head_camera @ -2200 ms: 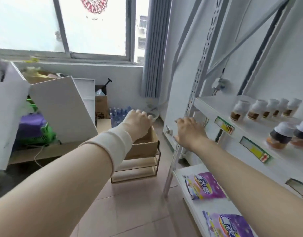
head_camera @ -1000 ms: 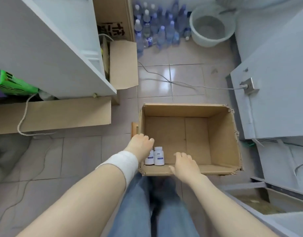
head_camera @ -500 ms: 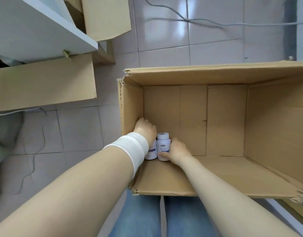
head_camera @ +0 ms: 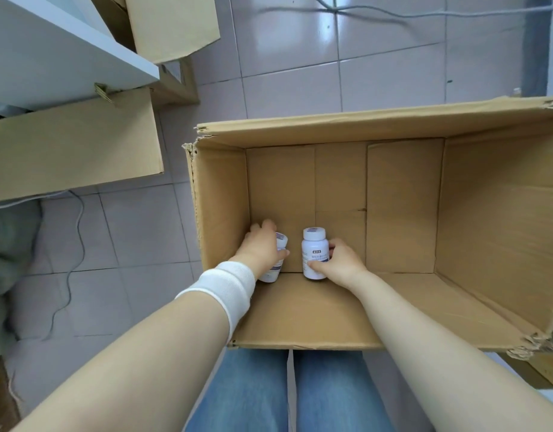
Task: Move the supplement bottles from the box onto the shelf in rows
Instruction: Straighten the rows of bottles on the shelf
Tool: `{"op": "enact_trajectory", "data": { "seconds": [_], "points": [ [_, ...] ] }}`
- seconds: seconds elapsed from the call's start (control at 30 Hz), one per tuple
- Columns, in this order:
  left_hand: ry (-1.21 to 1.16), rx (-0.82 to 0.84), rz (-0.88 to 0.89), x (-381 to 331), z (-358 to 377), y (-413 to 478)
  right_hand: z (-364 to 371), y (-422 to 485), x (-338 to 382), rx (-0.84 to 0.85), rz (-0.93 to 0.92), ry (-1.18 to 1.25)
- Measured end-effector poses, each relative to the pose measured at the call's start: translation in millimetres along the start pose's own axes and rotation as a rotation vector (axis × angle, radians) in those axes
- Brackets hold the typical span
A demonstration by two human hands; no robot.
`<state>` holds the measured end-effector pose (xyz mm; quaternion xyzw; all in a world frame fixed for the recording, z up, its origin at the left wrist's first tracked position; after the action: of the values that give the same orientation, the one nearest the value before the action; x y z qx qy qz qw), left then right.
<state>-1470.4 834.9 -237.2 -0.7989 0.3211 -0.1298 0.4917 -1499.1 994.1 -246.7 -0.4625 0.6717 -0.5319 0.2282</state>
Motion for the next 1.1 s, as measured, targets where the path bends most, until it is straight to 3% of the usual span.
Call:
{"op": "enact_trajectory", "data": {
  "seconds": [0.17,0.37,0.6,0.8,1.1],
  "points": [
    [-0.203,-0.022,-0.088,4.6,9.2,4.2,9.7,1.6,3.6,-0.007,-0.003,0.024],
    [-0.637,-0.042,-0.098,-13.9,-14.7,-17.3,-21.6,-15.4,-0.3,-0.027,0.01,0.168],
    [-0.829,-0.04,0.163,-66.8,-86.9,-101.3,-100.3,-109.6,9.0,-0.14,-0.052,0.46],
    [-0.874,0.026,0.431,-103.4,-149.1,-196.9,-146.8,-228.3,26.7,-0.406,-0.15,0.647],
    [-0.638,0.178,0.935,-124.1,-190.9,-367.2,-100.1,-409.7,-3.1,-0.828,-0.204,1.095]
  ]
}}
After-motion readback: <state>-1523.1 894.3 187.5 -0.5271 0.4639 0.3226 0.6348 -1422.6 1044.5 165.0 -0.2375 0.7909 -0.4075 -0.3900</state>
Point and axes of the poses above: each hand's wrist, its own y-axis towards the middle knuckle, its own z-axis out of the palm, x = y × z, the point moved 4 cm from there along y, towards the middle knuckle, and after that the axes turned 10 degrees about -x, right-handed, at the moved point
